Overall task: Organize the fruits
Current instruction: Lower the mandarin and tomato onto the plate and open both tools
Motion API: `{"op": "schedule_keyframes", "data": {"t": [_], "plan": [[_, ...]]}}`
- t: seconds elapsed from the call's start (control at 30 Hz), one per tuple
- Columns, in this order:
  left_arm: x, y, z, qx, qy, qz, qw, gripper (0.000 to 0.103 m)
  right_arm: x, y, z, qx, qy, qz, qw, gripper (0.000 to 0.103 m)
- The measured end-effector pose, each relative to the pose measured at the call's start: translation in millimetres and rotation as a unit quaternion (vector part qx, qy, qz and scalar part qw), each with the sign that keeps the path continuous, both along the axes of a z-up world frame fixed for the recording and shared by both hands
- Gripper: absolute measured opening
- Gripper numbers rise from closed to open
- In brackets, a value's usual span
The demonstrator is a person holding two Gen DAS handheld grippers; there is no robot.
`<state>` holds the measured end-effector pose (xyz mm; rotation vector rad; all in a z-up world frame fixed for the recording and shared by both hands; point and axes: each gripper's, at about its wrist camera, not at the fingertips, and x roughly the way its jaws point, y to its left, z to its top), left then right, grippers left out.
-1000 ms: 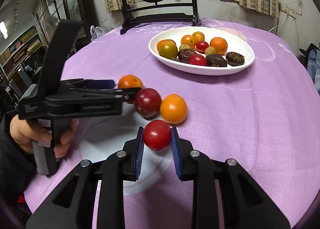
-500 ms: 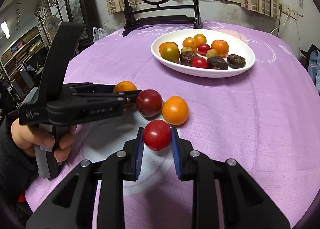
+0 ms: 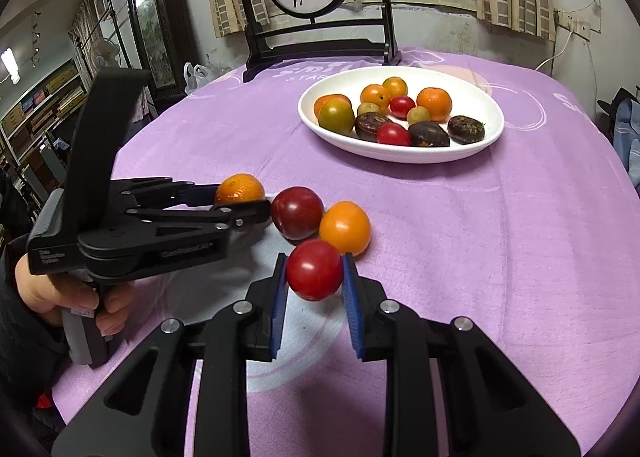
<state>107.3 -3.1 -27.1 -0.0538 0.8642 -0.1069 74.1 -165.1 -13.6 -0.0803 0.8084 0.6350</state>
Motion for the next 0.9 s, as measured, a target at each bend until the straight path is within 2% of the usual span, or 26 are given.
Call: {"op": "schedule_keyframes", "data": {"t": [0.17, 0.27, 0.43, 0.63, 0.73, 0.8, 0.9], "plan": [[3, -2, 36, -0.022, -0.028, -0.013, 0.9993, 0.044, 6, -4, 21, 0.009, -0.034, -0.022, 0.999, 0.027], [16, -7, 57, -0.032, -0.043, -0.019, 0.9984, 0.044, 19, -3, 39, -0.005, -0.068, -0.028, 0.997, 0.027], [59, -14, 69, -0.047, -0.051, -0.009, 0.9975, 0.044, 71, 3, 48, -0.052, -0.116, -0.062, 0.990, 0.027], [112, -19, 56, -0.037, -0.031, 0.019, 0.9986, 0.044, 130, 9, 26, -0.060, -0.088, -0.088, 0.990, 0.027], [130, -15, 50, -0.049, -0.026, 0.035, 0.9978, 0.045, 153, 11, 14, -0.048, -0.066, -0.091, 0.992, 0.031], [137, -10, 48, -0.059, -0.028, 0.044, 0.9969, 0.064, 157, 9, 9, -0.046, -0.057, -0.093, 0.993, 0.036], [137, -9, 50, -0.061, -0.036, 0.043, 0.9965, 0.066, 154, 5, 8, -0.037, -0.062, -0.099, 0.992, 0.045]]}}
